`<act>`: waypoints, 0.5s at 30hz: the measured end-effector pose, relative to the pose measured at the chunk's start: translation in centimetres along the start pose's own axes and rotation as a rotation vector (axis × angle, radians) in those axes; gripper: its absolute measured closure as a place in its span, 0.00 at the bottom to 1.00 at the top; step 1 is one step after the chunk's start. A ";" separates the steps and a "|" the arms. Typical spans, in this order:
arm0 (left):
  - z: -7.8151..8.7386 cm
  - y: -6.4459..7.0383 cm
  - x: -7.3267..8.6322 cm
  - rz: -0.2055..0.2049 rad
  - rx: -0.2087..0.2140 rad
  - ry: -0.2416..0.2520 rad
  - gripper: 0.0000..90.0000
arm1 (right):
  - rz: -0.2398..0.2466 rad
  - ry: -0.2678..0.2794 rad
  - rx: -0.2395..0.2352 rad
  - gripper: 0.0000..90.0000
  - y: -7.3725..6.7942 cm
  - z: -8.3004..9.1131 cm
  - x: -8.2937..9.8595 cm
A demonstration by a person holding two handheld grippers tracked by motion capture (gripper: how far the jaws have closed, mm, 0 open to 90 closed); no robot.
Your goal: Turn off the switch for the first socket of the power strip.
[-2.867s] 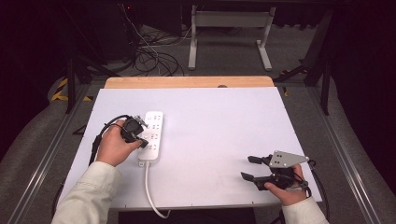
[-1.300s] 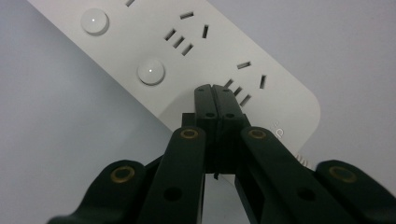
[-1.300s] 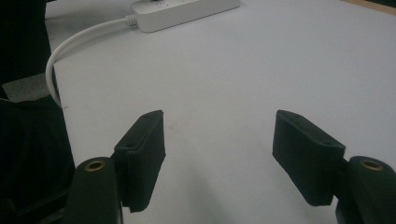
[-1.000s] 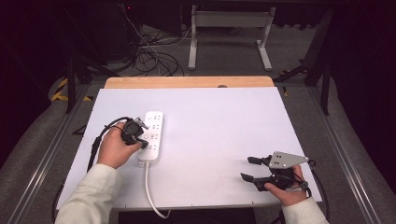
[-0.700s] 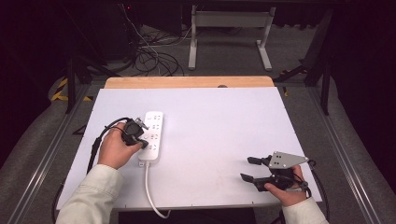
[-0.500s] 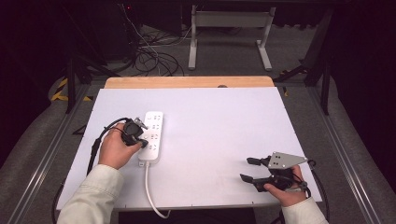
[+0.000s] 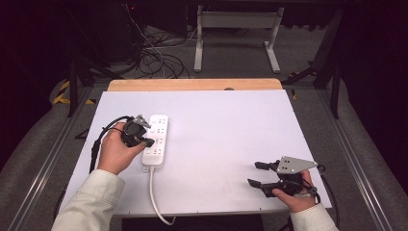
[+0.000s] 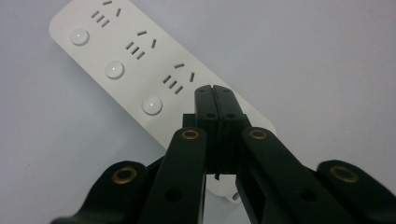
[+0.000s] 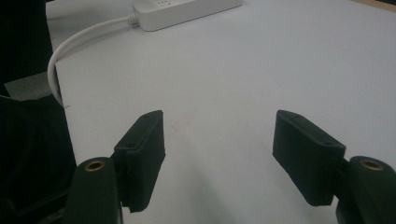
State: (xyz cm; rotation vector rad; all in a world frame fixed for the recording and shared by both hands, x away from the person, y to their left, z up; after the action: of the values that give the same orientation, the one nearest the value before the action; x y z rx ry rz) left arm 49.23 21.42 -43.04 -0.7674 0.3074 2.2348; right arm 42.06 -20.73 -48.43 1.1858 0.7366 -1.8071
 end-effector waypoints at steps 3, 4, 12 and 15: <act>0.3 0.0 0.0 -0.006 -0.005 0.008 1.00 | 0.000 0.001 0.001 0.38 0.0 0.0 0.0; 0.4 0.0 0.0 -0.009 -0.013 0.008 1.00 | 0.000 0.001 0.001 0.38 0.0 0.0 0.0; 1.3 0.3 0.0 -0.003 0.019 0.058 1.00 | 0.002 -0.002 0.004 0.38 0.1 0.1 0.0; 1.7 0.5 0.0 0.015 -0.017 0.078 0.71 | 0.004 0.001 0.006 0.38 0.0 0.1 0.0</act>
State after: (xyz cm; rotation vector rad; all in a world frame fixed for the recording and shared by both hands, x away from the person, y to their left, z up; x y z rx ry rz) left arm 48.13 21.75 -41.67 -0.8658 0.3335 2.2272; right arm 42.04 -20.80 -48.37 1.1911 0.7296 -1.8067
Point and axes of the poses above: each handheld gripper's, and its own axes: z roughly backward along the jaws, x roughly out of its underside, y roughly to its right, the point moved 4 cm from there along -z, roughly forward along the jaws, and after that the axes turned 6 degrees about y, right-handed, at the moved point
